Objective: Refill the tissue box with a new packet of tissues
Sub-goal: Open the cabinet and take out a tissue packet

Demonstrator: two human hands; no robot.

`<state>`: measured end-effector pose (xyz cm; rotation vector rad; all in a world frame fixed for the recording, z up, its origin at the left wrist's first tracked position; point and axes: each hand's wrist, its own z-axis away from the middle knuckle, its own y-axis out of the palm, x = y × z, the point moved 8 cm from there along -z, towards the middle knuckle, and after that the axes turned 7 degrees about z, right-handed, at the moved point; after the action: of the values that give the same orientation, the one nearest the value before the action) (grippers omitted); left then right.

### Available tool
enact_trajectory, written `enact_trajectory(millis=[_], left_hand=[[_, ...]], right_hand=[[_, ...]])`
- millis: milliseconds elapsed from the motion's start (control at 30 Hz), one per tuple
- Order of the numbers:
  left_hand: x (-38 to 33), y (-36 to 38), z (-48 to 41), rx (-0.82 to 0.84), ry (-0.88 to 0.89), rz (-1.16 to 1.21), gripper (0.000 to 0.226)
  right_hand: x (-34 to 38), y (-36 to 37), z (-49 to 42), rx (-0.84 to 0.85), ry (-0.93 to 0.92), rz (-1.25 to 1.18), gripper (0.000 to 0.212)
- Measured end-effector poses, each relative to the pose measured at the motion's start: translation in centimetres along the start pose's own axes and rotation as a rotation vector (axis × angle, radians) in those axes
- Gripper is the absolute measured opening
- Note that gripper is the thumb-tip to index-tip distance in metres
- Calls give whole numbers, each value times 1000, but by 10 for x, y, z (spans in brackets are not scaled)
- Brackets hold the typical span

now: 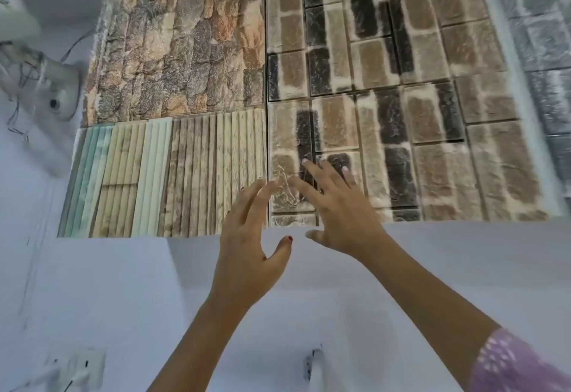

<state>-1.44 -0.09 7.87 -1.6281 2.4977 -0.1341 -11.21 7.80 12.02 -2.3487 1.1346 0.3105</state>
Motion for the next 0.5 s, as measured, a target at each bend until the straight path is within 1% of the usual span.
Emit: enact_trajectory(millis=[100,133,233,300,400,433,500], left_hand=[[14,-1,-3,-30,-14,-21,69],[19,-2,-2,-24,-18,-33,69],[21,-6,0,-6,-7,-99,68],[8,-17,-2,-31,9,-78,67],[-25,-40,-5,-89,27,12,55],[-38,-46,-4,-115,33,55,52],[-54,-51,-1,-169,31,148,52]], right_hand=[[11,15,-19,-51,-42,131,101],[17,16,-21,-57,-56,164,97],[24,13,-19,-123,-99,232,73],[27,1,-11,-134,-114,232,68],[38,-28,-4,-177,-99,191,69],[36,-41,3,-205,-75,162,69],[30,-71,21,-326,-17,57,70]])
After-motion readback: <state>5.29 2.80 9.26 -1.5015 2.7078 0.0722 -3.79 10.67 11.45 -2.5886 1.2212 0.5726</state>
